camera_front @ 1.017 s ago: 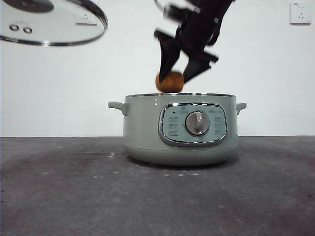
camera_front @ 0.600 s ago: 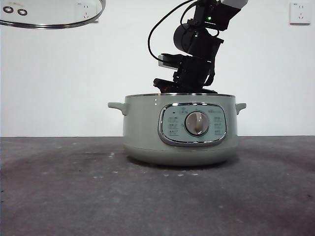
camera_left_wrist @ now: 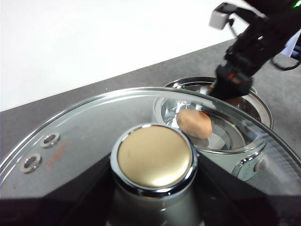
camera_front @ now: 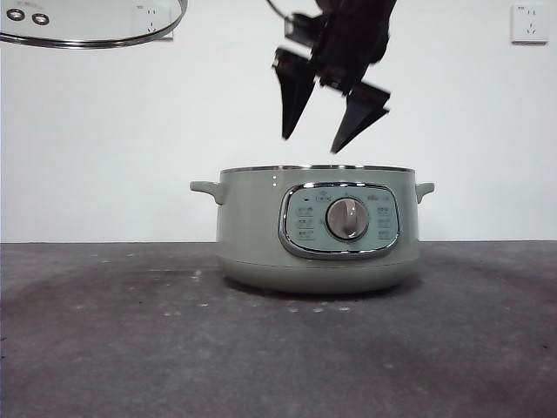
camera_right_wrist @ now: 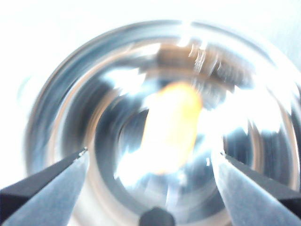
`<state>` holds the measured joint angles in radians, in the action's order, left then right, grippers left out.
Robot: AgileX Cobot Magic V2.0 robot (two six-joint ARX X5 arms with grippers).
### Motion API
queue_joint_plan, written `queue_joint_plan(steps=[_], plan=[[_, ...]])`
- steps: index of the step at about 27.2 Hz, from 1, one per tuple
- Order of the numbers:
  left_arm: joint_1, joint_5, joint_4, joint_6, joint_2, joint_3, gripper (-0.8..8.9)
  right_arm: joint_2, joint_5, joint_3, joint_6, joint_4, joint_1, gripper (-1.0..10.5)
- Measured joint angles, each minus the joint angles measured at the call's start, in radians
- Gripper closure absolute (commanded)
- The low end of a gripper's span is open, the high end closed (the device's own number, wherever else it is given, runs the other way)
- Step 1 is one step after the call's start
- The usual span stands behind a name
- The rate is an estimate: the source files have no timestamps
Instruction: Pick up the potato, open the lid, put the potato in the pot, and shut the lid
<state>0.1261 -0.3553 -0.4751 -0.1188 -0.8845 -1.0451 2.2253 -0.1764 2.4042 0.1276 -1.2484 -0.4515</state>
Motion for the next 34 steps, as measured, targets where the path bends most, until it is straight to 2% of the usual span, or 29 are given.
queue_joint_plan(steps=[3,5,11,15,24,29,34], plan=[[0.000,0.000,0.016,0.000,-0.010,0.000,8.21,-0.134,0.000,0.002,0.002,-0.105,0.000,5.1],[0.011,0.000,0.061,0.001,-0.031,0.000,8.21,-0.225,-0.003,0.004,0.004,-0.105,0.007,5.1],[0.140,0.005,0.192,0.008,-0.158,0.000,8.21,-0.482,-0.005,-0.006,0.003,-0.105,0.017,5.1],[0.233,0.047,0.306,0.014,-0.285,-0.016,8.21,-0.716,-0.005,-0.180,0.003,-0.105,0.017,5.1],[0.327,0.050,0.321,0.015,-0.610,-0.288,8.21,-1.118,-0.001,-0.627,0.003,-0.105,0.017,5.1],[0.362,0.053,0.352,0.016,-0.807,-0.424,8.21,-1.326,0.087,-0.839,-0.013,-0.106,0.017,5.1],[0.373,0.082,0.433,0.031,-0.933,-0.426,8.21,-1.469,0.129,-0.901,-0.061,-0.106,0.017,5.1]])
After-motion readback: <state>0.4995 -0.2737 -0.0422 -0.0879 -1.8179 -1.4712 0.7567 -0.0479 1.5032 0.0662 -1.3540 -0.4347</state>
